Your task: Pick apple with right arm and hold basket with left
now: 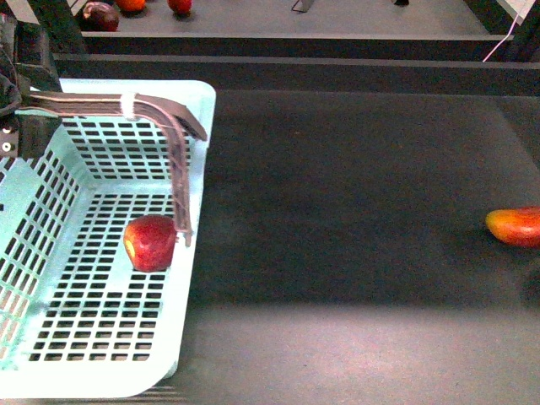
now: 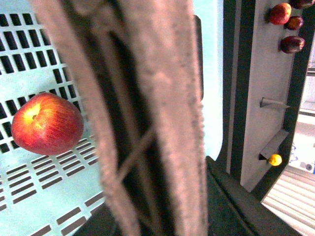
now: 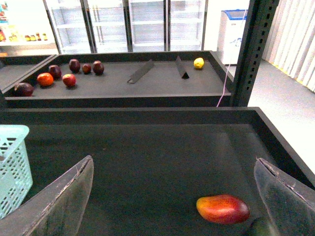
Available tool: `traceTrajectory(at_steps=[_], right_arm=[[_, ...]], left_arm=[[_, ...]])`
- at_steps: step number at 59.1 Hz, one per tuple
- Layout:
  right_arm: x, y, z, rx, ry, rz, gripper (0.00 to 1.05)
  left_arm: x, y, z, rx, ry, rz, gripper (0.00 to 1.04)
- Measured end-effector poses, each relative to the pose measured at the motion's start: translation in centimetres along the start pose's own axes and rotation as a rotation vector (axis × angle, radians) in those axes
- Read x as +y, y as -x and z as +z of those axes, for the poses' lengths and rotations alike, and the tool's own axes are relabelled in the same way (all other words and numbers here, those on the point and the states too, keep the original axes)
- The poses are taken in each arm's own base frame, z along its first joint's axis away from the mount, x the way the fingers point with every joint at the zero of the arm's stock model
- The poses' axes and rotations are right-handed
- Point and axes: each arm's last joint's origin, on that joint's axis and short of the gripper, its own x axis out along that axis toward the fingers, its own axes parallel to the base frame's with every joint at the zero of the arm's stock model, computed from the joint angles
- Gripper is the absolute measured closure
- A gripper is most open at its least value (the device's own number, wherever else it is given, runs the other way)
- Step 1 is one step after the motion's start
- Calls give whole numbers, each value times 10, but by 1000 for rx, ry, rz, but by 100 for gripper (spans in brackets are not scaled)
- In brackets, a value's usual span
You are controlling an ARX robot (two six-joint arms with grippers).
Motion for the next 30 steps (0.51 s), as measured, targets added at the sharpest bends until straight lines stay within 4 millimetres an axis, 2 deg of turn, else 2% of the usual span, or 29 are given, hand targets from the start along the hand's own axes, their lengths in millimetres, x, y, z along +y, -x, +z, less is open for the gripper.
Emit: traceTrajectory(at_steps=[7, 22, 24, 30], right_arm=[[0, 0, 0, 0, 0, 0, 9], [0, 0, 0, 0, 0, 0, 9], [0, 0, 0, 0, 0, 0, 9], [0, 0, 0, 0, 0, 0, 9]], left_arm=[[1, 14, -1, -4, -6, 16, 50], [13, 59, -5, -50, -18, 120, 8], [14, 66, -5, -60, -27, 127, 5], [10, 92, -6, -80, -42, 103, 7]])
